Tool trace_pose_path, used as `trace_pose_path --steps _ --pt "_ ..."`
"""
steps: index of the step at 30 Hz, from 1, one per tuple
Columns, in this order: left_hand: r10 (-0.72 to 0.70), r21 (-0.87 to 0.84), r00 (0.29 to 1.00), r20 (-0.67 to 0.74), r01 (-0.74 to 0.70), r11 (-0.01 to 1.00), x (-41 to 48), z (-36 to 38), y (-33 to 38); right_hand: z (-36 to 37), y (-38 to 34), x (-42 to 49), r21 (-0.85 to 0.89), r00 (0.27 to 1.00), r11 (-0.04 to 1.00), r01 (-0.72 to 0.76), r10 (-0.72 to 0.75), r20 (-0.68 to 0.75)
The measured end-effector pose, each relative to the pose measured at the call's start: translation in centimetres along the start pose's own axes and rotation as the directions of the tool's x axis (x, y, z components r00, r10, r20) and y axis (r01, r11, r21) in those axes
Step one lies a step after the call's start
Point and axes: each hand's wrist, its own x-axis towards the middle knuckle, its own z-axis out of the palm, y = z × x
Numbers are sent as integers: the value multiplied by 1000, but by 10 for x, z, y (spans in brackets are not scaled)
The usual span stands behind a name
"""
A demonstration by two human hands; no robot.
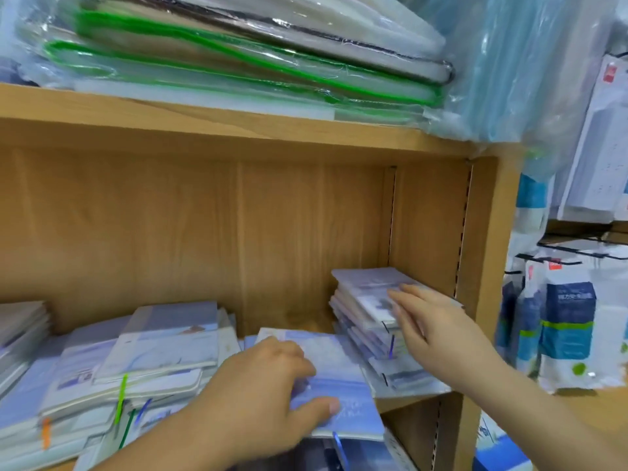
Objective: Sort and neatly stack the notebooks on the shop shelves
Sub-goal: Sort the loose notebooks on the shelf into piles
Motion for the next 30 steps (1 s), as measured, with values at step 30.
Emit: trace_pose_path --steps 30 --pt "-140 20 990 -8 140 990 -53 27 -12 29 -82 -48 378 879 903 -205 0 477"
